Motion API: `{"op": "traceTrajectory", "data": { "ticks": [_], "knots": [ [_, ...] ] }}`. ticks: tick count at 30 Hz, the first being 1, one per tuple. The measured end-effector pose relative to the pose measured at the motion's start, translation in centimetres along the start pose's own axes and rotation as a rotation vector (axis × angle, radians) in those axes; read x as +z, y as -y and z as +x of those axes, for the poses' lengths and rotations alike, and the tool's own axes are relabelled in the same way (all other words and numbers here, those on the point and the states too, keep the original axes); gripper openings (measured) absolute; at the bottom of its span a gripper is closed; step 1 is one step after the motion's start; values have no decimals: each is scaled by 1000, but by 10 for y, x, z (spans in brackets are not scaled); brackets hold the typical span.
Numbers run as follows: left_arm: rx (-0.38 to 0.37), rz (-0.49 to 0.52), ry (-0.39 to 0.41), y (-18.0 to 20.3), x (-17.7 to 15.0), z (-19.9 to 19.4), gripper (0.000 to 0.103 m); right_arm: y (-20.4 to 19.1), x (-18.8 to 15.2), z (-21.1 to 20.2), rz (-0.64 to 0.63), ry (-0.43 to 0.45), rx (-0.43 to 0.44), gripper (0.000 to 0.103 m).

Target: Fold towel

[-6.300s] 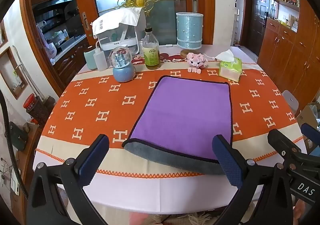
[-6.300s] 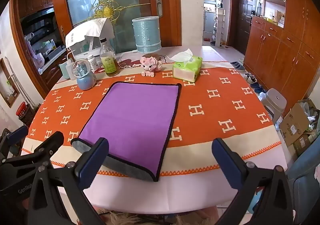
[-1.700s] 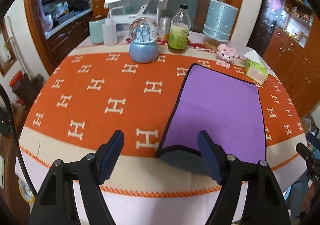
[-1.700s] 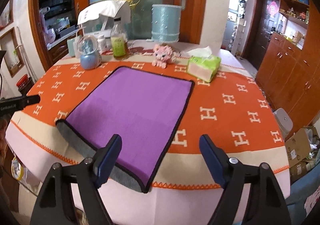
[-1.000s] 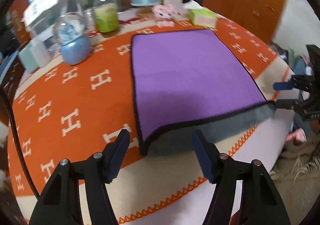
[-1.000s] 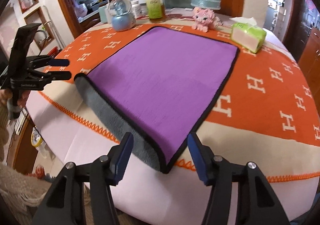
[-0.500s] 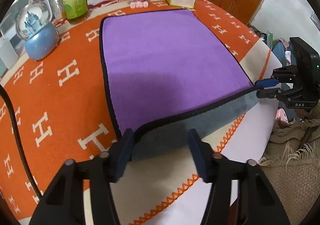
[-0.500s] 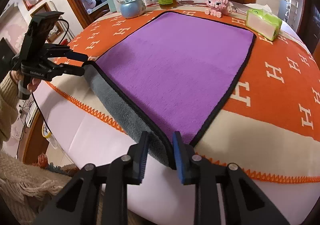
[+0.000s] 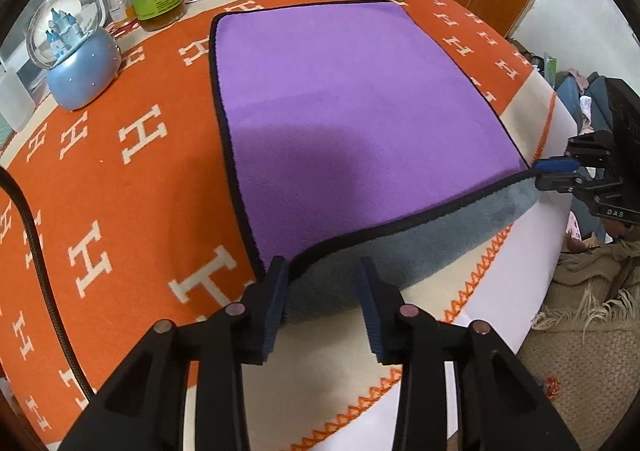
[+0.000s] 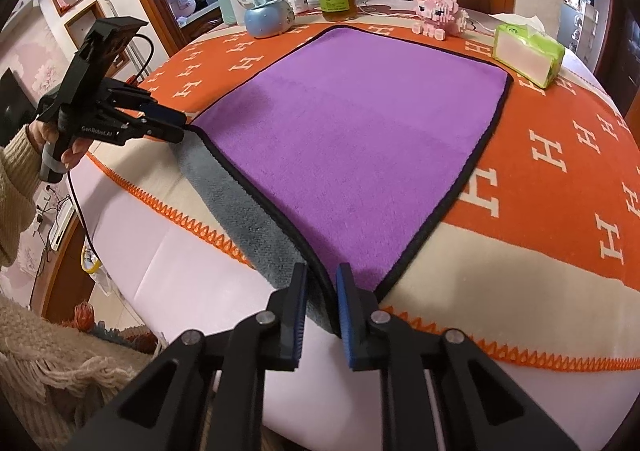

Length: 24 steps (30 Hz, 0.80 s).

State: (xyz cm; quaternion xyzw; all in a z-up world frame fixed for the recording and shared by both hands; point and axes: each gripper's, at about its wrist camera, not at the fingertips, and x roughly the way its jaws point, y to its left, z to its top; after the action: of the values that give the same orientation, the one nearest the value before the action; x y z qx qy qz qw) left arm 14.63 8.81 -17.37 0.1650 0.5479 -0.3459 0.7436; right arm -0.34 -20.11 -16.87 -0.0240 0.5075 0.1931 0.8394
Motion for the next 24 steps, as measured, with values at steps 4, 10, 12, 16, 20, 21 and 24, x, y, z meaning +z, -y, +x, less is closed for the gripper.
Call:
{"op": "traceTrajectory", "data": {
  "ticks": [4,10,12,16,20,21,24],
  "knots": [
    [-28,-33,-24,-10,4,2,56,0,0,0,0,0,2,14],
    [-47,-13,-38,-10,3,4,46,0,0,0,-1,1,3,14],
    [-49,9,-40,-5,3,4,36,0,0,0,-1,0,1,14],
    [-6,62,-32,6,1,1,15,0,-2,0,0,2,1,14],
    [75,84,-11,10,-2,-1,8,0,-1,-1,0,2,0,14],
    [98,90,0,12,-2,-3,8,-1,-2,-1,0,4,-2,14],
    [150,103,27,18,-3,-7,6,-1,-1,-2,1,11,-10,10]
  ]
}}
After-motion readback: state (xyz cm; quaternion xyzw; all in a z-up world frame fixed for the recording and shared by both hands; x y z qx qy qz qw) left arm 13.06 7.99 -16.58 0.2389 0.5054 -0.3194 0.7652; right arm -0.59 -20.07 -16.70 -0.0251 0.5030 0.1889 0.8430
